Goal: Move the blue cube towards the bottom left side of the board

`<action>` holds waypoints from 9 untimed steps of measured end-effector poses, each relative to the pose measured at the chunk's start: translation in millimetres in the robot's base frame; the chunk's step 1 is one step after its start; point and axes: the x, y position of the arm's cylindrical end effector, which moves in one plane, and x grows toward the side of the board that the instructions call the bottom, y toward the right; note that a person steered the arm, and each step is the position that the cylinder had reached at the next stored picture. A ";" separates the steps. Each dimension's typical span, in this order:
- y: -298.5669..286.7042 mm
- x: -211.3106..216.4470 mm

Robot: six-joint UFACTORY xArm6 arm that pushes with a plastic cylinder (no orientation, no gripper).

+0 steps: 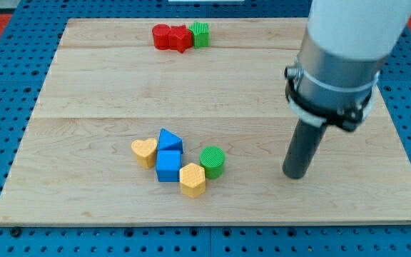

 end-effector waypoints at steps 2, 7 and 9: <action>-8.3 12.1; -207.0 -15.8; -245.9 -25.2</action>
